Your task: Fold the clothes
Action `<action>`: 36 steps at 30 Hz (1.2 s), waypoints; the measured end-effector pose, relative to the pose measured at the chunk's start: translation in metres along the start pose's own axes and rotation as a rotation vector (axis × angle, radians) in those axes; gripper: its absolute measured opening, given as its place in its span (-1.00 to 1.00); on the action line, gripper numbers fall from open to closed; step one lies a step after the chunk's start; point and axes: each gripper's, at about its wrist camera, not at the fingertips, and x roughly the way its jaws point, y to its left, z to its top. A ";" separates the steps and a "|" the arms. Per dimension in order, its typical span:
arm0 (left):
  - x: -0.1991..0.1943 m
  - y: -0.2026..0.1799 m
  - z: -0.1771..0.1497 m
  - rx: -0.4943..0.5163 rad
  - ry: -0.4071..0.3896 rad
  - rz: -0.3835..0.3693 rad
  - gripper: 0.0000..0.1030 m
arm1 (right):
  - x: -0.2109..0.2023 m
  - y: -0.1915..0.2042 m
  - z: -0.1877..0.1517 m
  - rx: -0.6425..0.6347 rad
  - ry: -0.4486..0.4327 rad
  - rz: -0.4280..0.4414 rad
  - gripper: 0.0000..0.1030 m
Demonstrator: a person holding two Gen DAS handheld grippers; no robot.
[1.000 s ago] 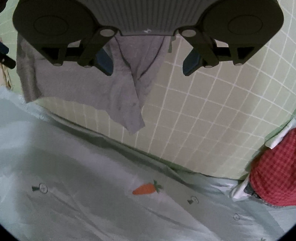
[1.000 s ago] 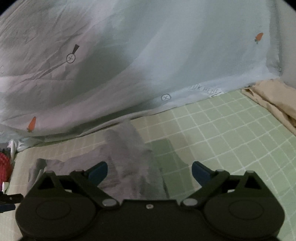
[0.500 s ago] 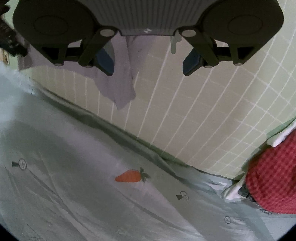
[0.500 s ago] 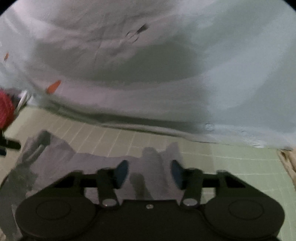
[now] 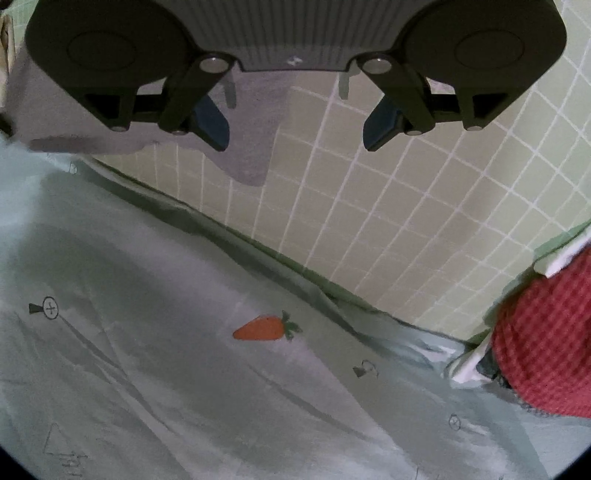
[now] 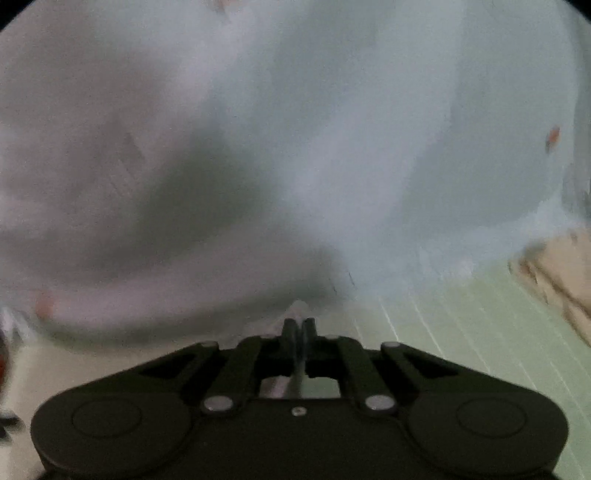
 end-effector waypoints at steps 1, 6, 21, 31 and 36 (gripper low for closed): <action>0.001 0.000 -0.002 0.000 0.011 0.001 0.55 | 0.010 -0.004 -0.003 -0.001 0.060 -0.032 -0.79; 0.007 -0.003 -0.013 0.026 0.083 -0.030 0.66 | -0.011 -0.021 -0.021 0.108 0.018 0.005 0.93; 0.033 0.009 -0.057 -0.078 0.300 -0.196 0.54 | -0.025 -0.045 -0.081 0.217 0.247 0.222 0.81; 0.027 0.012 -0.047 -0.147 0.247 -0.227 -0.58 | -0.041 -0.057 -0.086 0.318 0.217 0.299 0.17; 0.032 0.027 -0.046 -0.233 0.245 -0.227 -0.62 | -0.053 -0.065 -0.088 0.340 0.157 0.262 -0.03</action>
